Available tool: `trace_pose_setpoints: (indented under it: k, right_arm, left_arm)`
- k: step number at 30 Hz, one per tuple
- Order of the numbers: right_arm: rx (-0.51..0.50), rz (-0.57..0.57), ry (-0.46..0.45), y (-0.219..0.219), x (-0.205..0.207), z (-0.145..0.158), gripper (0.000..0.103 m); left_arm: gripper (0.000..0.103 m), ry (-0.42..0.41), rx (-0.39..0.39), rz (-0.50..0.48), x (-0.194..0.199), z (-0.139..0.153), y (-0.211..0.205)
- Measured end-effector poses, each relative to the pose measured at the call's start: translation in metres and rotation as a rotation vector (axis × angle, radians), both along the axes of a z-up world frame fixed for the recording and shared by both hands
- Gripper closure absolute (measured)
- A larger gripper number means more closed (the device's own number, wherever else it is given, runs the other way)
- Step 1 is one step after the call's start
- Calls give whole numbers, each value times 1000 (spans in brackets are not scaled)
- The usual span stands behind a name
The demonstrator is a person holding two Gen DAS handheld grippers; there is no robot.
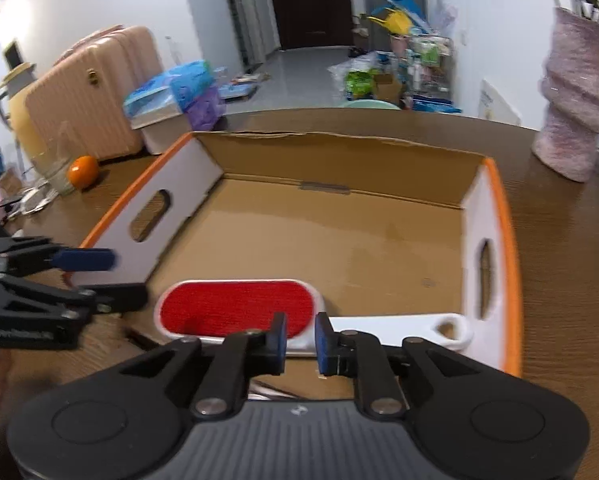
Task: Organize rigid objects
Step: 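Lower the lint brush into the box and open both grippers, then withdraw both grippers from the box back toward the remaining items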
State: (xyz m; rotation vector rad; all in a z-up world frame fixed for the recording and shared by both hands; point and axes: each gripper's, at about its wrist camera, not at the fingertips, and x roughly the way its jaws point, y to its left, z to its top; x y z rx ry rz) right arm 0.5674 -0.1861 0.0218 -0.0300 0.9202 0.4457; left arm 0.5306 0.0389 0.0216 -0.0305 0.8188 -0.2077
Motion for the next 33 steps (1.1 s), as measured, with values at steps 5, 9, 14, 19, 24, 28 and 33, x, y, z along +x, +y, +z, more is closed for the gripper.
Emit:
trace_pose_setpoints:
  k: [5, 9, 14, 19, 24, 28, 33]
  right_arm:
    - [2, -59, 1, -25, -4, 19, 80]
    - [-19, -98, -35, -38, -20, 48, 54]
    - [-36, -104, -82, -45, -49, 80, 47]
    - [-2, -128, -187, -54, -88, 114, 25]
    - [66, -178, -396, -66, -129, 134, 4]
    - [137, -214, -497, -75, -154, 129, 0]
    - [145, -224, -556, -80, -183, 119, 0]
  left_arm:
    - [13, -36, 44, 31, -22, 33, 1]
    - [0, -41, 34, 74, -37, 60, 3]
    - [0, -70, 57, 111, -69, 86, 3]
    - [0, -165, 43, 130, -109, 110, 2]
    - [0, -356, 1, 129, -153, 128, -2]
    - [0, -541, 39, 123, -188, 131, -14]
    - [0, -601, 76, 115, -211, 125, -21]
